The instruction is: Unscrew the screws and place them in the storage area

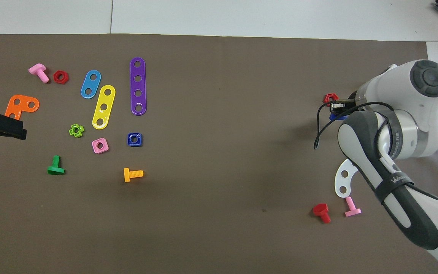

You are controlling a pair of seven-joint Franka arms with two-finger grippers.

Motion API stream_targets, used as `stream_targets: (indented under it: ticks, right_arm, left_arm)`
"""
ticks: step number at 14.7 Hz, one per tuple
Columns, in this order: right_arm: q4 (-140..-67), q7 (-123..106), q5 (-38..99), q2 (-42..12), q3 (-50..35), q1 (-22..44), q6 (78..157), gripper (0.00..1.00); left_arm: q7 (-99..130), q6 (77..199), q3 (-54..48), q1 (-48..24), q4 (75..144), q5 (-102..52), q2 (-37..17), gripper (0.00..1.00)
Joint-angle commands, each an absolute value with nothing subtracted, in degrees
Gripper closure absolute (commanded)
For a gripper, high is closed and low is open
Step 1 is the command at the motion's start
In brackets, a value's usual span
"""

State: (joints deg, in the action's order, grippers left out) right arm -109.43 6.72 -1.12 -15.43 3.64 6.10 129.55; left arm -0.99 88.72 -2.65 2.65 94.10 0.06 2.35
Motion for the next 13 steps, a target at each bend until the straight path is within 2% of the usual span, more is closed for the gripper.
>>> stream_targets:
  ticks: [1,5,8,9,10,11,13]
  right_arm:
    - [-115.65,5.54,1.13,-14.06,2.64,5.45,135.08,1.00]
    - [-120.92,5.45,1.41,-13.89,2.64,4.92,140.95,1.00]
    - [-121.11,5.89,1.41,-14.24,2.64,5.27,142.21,1.00]
    - [-121.11,5.89,1.49,-14.41,2.64,5.10,142.29,0.79]
    - [-121.03,6.24,2.02,-14.41,2.64,5.18,142.21,0.07]
    - [-120.42,6.50,2.37,-14.50,2.64,5.27,142.03,0.00]
    - [-118.31,6.68,2.37,-13.28,2.72,5.54,140.37,0.00]
  left_arm:
    - [-1.23,89.47,-2.90,3.16,96.06,0.00,4.04,0.00]
    - [-1.23,89.47,-2.90,3.16,96.06,0.00,4.04,0.00]
    - [-1.14,89.47,-2.90,3.16,96.06,0.00,4.04,0.00]
    - [-1.14,89.47,-2.90,3.16,96.06,0.00,4.04,0.00]
    - [-1.14,89.47,-2.90,3.16,96.06,0.00,4.04,0.00]
    - [-1.14,89.47,-2.90,3.16,96.06,0.00,4.04,0.00]
    - [-1.14,89.47,-2.90,3.16,96.06,0.00,4.04,0.00]
